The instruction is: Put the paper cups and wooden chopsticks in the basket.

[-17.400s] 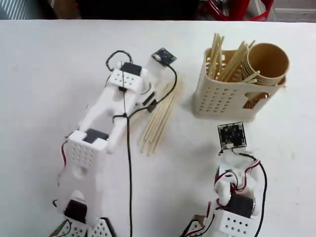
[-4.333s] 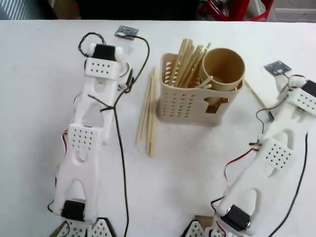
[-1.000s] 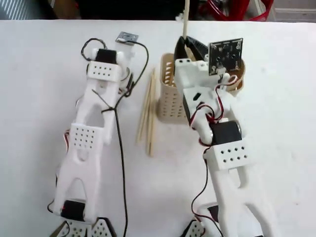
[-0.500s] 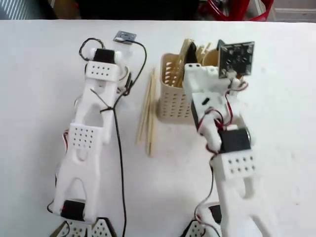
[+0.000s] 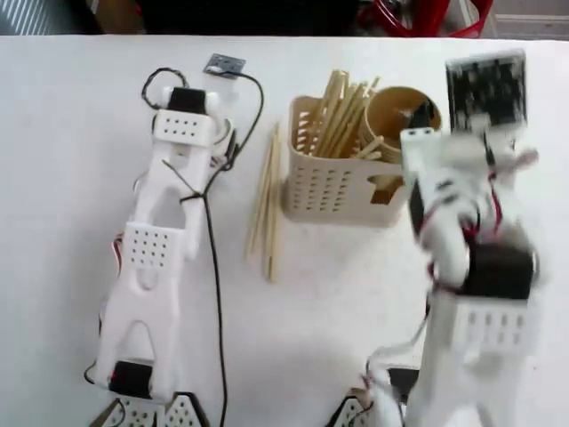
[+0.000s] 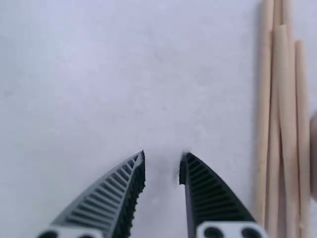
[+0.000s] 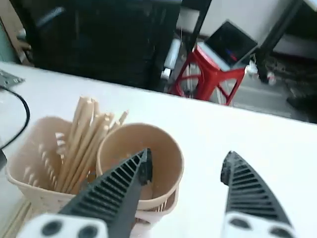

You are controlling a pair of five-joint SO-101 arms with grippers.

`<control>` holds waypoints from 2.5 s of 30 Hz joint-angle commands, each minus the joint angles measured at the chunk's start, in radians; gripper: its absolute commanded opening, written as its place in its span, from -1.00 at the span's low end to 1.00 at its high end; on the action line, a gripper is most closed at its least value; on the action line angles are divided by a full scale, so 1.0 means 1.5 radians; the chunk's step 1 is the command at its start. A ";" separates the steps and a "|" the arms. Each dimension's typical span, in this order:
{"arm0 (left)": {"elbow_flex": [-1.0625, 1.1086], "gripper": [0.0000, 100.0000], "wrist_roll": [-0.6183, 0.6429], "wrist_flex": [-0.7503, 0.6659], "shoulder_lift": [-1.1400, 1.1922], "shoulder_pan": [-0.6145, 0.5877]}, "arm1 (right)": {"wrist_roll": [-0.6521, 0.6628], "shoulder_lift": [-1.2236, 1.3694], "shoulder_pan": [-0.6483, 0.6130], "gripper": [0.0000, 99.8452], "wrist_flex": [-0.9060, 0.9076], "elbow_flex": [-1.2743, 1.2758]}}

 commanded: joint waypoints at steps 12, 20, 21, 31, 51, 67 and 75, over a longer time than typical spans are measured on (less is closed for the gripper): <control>-0.024 -0.73 0.002 -0.010 -0.006 -0.007 | 0.020 0.304 0.067 -0.53 0.081 -0.144; -0.024 -0.73 0.002 -0.010 -0.006 -0.007 | 0.020 0.394 0.068 -0.76 0.076 -0.109; -0.024 -0.73 0.002 -0.010 -0.006 -0.007 | 0.020 0.404 0.071 -0.85 0.075 -0.109; -0.024 -0.73 0.002 -0.010 -0.005 -0.006 | 0.019 0.434 0.163 -0.97 0.068 -0.169; -0.024 -0.73 0.007 0.012 -0.055 0.003 | 0.014 0.414 0.121 -0.58 0.207 -0.309; 0.123 -0.74 0.003 0.061 -0.311 -0.005 | -0.012 0.033 0.093 -0.92 0.321 -0.222; 0.482 -0.74 -0.010 -0.013 -0.637 0.033 | 0.068 -0.271 0.096 -0.95 0.111 0.320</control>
